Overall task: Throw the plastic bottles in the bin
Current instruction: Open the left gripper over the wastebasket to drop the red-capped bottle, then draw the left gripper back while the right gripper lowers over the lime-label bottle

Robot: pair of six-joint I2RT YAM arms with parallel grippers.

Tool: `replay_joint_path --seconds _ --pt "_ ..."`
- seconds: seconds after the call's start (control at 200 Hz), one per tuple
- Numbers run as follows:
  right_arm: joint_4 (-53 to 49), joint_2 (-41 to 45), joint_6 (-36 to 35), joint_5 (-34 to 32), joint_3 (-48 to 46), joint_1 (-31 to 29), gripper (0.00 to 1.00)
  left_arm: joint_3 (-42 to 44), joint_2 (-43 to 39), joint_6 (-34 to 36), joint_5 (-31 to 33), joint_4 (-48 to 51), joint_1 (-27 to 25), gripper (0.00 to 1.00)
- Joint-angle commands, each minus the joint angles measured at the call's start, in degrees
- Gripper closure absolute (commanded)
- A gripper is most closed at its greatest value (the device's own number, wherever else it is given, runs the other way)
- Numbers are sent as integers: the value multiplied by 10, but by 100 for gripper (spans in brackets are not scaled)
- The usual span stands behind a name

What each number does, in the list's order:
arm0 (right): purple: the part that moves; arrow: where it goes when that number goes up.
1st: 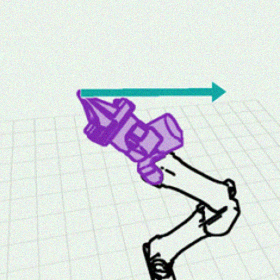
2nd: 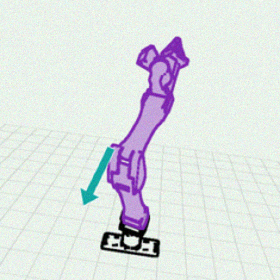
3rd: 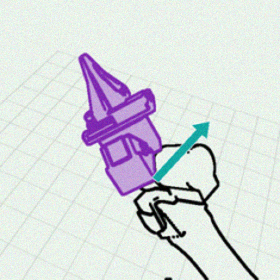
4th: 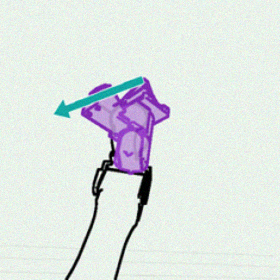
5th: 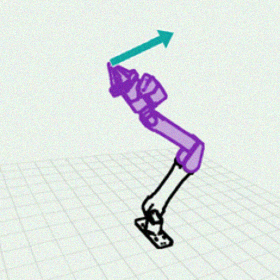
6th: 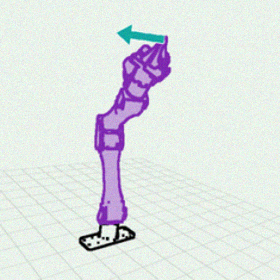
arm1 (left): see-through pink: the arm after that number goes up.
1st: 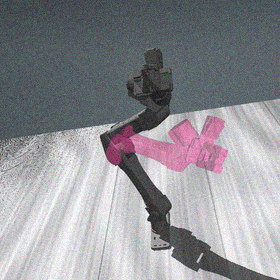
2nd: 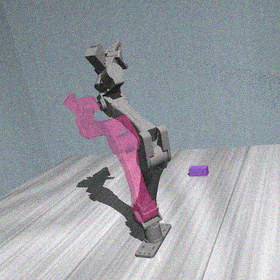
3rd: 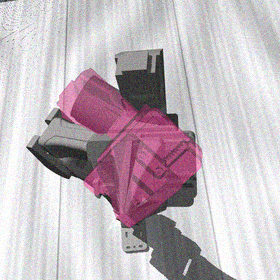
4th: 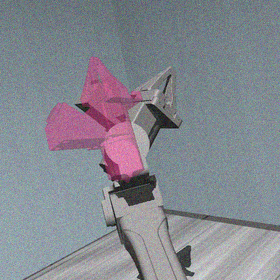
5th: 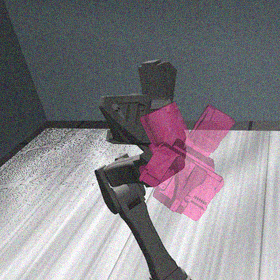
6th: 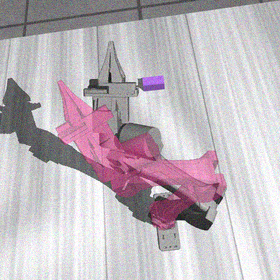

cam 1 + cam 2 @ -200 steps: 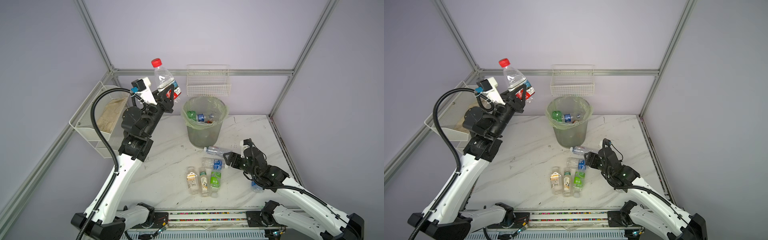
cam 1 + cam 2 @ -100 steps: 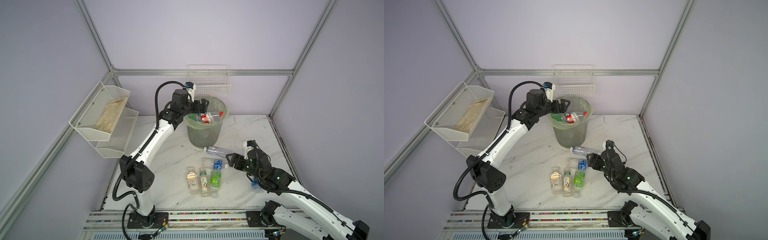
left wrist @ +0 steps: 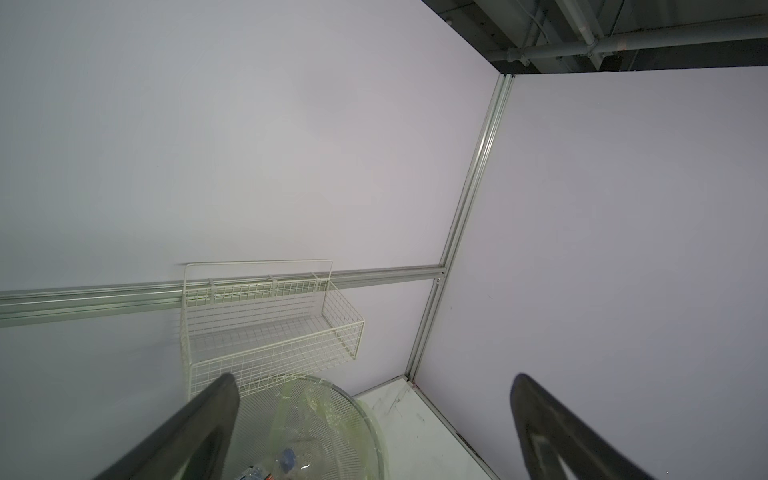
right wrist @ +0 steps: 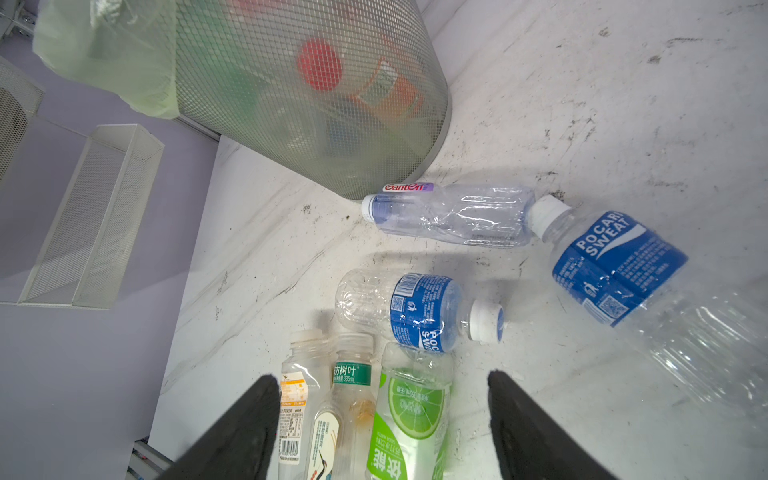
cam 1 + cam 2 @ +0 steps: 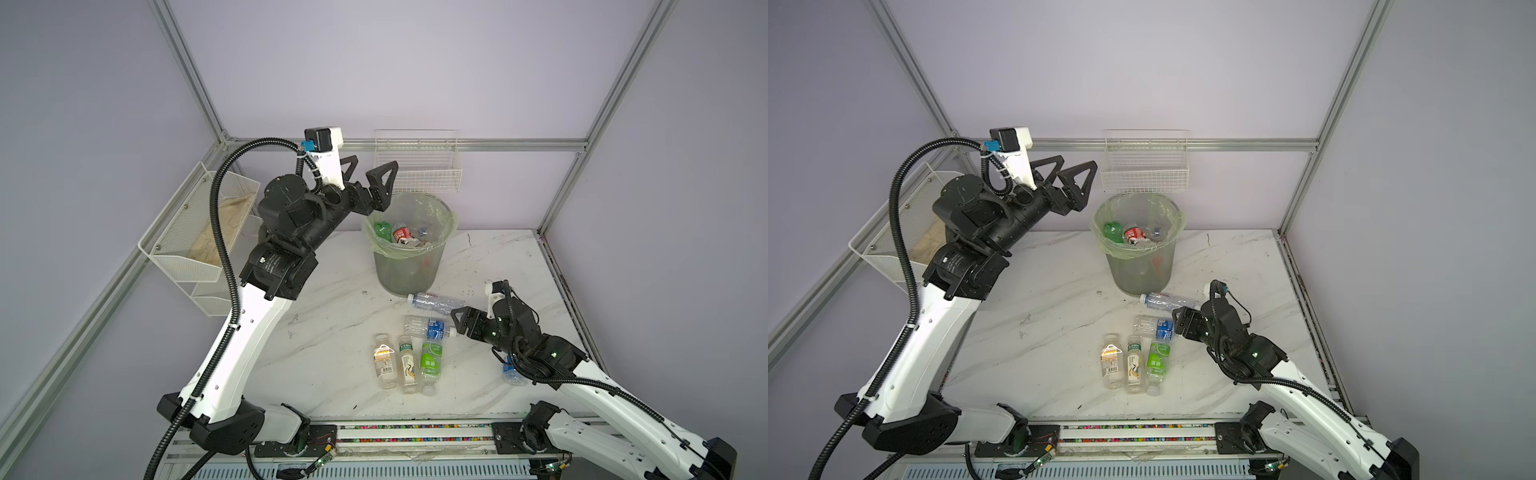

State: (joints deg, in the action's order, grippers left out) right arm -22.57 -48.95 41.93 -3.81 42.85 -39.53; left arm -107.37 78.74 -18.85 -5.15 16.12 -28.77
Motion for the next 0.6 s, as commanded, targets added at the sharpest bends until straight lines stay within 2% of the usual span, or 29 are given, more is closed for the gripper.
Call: replay_joint_path --seconds 0.0,0.205,0.595 --pt "-11 13 8 -8 -2 1 19 47 -23 7 6 -13 -8 0" --pt "-3 0 10 1 -4 1 19 154 -101 11 32 -32 -14 1" --pt "42 -78 15 39 -27 0 21 384 -237 25 97 -14 -13 1"
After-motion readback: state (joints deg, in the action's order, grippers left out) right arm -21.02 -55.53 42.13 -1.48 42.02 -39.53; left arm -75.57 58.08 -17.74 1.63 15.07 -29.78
